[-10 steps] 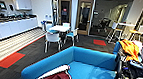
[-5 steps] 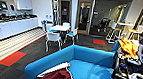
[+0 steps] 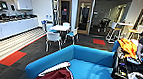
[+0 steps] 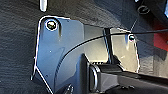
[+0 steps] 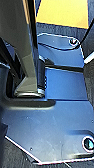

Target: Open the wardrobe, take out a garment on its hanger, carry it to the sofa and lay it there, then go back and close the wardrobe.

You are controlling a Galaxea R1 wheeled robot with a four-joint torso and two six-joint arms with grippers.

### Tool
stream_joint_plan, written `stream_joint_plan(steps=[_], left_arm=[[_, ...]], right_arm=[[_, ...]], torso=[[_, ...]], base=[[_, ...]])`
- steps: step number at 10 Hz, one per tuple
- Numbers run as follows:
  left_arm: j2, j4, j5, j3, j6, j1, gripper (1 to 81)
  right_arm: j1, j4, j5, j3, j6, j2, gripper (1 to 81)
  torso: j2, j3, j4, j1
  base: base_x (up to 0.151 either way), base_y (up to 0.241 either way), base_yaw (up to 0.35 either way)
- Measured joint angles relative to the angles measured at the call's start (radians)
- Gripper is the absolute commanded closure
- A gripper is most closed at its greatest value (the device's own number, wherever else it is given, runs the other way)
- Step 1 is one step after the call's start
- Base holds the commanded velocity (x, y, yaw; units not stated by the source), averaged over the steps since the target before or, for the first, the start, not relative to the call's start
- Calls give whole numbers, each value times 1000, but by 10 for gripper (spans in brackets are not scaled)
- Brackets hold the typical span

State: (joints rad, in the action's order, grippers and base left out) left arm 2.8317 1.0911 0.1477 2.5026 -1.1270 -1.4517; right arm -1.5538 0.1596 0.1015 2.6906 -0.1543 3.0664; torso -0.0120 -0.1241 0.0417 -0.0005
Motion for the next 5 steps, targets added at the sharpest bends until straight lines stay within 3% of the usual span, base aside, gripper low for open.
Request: stream_joint_plan(steps=[5], left_arm=[[0, 0, -1, 0, 0, 0, 10]], right_arm=[[0, 0, 0, 1, 0, 0, 10]], torso=[[0, 0, 0, 0]], base=[[0, 0, 0]])
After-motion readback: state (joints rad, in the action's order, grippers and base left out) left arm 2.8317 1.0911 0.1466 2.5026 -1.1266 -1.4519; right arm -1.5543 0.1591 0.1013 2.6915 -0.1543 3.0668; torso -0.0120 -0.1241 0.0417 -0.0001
